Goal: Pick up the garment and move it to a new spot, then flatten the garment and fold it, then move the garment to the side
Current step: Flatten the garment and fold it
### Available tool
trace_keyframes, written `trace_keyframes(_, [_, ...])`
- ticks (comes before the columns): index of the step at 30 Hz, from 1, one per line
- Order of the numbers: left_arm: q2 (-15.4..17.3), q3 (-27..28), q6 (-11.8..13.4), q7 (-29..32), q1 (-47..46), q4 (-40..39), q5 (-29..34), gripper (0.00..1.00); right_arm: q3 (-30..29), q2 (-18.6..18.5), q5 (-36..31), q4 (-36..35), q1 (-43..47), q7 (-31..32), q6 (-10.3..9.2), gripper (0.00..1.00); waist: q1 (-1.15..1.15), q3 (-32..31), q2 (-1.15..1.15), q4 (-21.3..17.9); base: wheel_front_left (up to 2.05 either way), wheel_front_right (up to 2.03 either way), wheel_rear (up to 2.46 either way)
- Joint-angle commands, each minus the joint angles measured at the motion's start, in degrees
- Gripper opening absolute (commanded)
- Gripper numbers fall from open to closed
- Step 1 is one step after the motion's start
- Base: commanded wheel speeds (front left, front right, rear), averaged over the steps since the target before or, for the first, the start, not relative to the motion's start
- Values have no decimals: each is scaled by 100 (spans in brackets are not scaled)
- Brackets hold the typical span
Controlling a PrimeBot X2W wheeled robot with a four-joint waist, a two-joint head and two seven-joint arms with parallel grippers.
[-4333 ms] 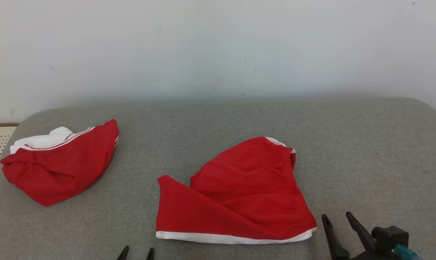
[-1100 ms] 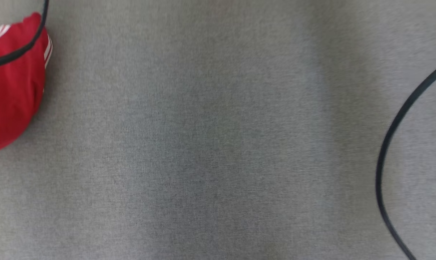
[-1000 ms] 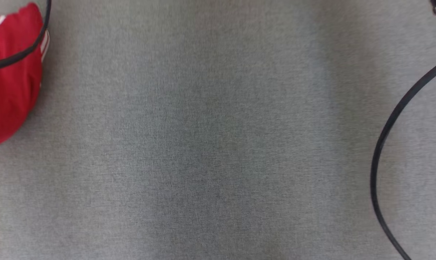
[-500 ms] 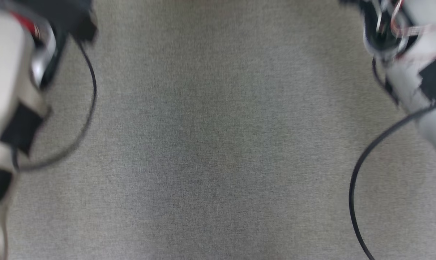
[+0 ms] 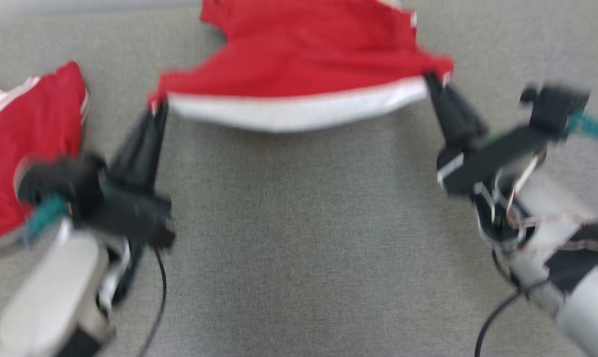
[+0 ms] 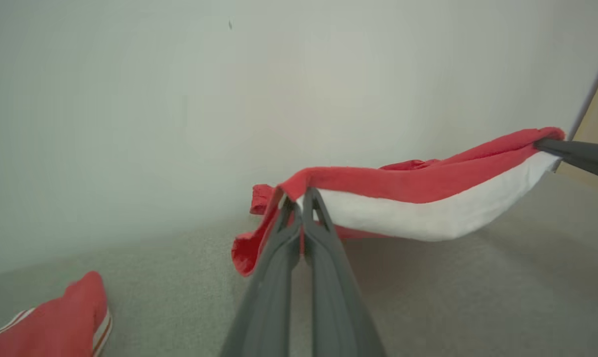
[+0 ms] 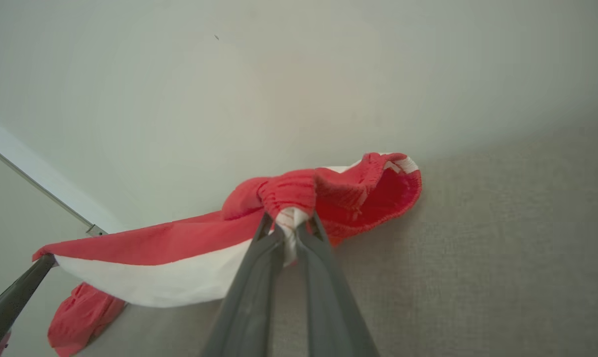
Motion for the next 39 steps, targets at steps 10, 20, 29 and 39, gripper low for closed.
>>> trace_keyframes(10, [-292, 148, 247, -16, 2297, -706, -225, 0, -493, -221, -438, -638, 2087, -14, 0, 0, 2, -1000, 1, 17, 0, 0, 0])
trace_keyframes(20, [-757, 424, 151, -16, 3473, -683, -37, 0, -658, -311, -697, -1032, 3475, -13, 0, 0, 2, -1508, 1, 127, 0, 0, 0])
trace_keyframes(29, [-995, 673, 210, -16, 4458, -708, 192, 0, -673, -532, -799, -1356, 4416, 285, 0, 0, 2, -1975, 1, 60, 0, 0, 0])
trace_keyframes(39, [-1090, 996, 72, -16, 4853, -715, 310, 0, -1014, -560, -743, -1898, 5158, 813, 0, 0, 2, -1965, 1, 89, 0, 0, 0])
